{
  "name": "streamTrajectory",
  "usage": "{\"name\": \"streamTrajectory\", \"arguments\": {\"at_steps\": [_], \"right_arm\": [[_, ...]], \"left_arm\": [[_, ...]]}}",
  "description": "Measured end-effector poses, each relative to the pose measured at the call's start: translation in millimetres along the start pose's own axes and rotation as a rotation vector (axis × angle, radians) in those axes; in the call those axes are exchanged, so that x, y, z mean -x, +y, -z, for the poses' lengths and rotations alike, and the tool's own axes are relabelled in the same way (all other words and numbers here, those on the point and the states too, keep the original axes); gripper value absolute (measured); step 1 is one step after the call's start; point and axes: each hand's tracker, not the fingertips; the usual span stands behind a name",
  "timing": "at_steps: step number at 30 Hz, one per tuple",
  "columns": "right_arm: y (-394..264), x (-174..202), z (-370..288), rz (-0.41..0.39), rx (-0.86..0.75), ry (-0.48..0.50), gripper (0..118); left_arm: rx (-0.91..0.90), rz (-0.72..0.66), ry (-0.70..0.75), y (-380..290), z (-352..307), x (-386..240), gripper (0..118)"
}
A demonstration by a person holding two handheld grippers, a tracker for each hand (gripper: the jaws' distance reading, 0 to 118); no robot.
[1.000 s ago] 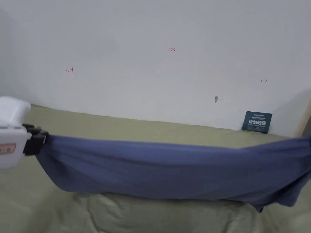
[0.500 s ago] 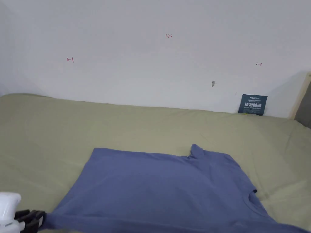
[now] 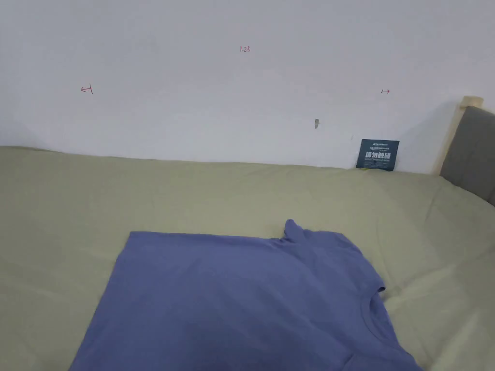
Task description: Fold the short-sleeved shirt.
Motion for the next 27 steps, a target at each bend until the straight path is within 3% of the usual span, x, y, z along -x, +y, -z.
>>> {"name": "streamTrajectory", "arguments": {"at_steps": [4, 6, 7, 8, 9, 10, 13, 15, 17, 24, 27], "right_arm": [[22.1, 34.3, -22.4, 0.083, -0.11, 0.006, 64], [24.6, 62.4, -28.4, 0.08, -0.121, -0.008, 63], [23.6, 73.5, -28.6, 0.074, -0.128, -0.026, 61], [21.5, 84.9, -28.5, 0.063, -0.125, -0.052, 60], [16.3, 96.0, -27.8, 0.051, -0.128, -0.052, 44], [10.7, 104.7, -27.6, 0.017, -0.142, -0.041, 1], [2.0, 131.0, -26.0, -0.056, -0.176, -0.084, 0], [-17.5, 144.4, -24.2, -0.055, -0.141, -0.02, 0], [-28.8, 156.4, -20.8, -0.075, -0.128, -0.018, 0], [-49.5, 151.9, -17.1, -0.083, -0.076, 0.015, 0], [-40.3, 142.1, -14.8, -0.075, -0.076, 0.014, 0]], "left_arm": [[-0.098, 0.099, -0.014, 16.9, -17.1, -55.7, 118], [-0.145, 0.133, 0.014, 18.9, -20.6, -92.0, 110], [-0.146, 0.131, 0.05, 18.1, -21.8, -109.3, 98], [-0.146, 0.124, 0.052, 14.0, -20.5, -123.9, 75], [-0.15, 0.129, 0.04, 6.9, -18.1, -135.0, 31], [-0.155, 0.13, 0.041, 0.3, -19.2, -148.7, 2], [-0.187, 0.137, 0.054, -36.7, -24.3, -182.8, 0], [-0.178, 0.17, 0.04, -57.6, -23.3, -196.1, 0], [-0.152, 0.198, 0.07, -77.3, -19.3, -205.3, 0], [-0.081, 0.139, 0.082, -84.5, -13.9, -185.7, 0], [-0.093, 0.042, 0.052, -66.3, -15.0, -159.3, 0]]}}
